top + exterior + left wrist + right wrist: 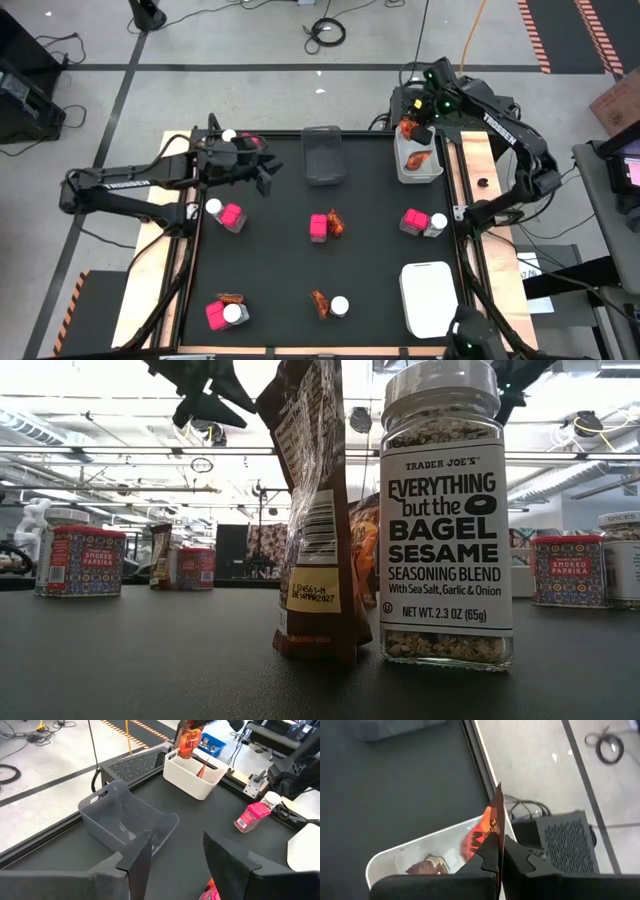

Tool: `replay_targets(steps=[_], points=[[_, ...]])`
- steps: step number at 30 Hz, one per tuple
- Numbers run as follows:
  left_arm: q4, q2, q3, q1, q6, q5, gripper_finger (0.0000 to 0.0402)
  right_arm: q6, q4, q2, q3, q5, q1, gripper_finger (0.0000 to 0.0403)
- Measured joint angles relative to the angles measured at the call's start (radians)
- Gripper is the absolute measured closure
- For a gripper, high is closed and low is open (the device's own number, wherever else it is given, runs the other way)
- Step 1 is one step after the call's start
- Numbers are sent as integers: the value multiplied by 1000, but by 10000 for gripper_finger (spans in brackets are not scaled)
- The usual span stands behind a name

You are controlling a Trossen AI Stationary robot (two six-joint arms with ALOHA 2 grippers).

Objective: Sort spices by type
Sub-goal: Put the orange seasoning pack into the top white bin

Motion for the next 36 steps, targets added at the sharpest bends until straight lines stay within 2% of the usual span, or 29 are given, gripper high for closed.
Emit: replay_targets(steps=[8,15,21,36], points=[[0,0,0,53,52,118,219,49,-8,58,-5,35,-3,403],[2,0,0,59,74,121,219,133,74,78,-67,63,-11,403],[2,0,0,59,73,121,219,136,195,78,-129,62,-24,403],[24,0,0,58,69,120,219,112,319,76,-252,59,-30,403]])
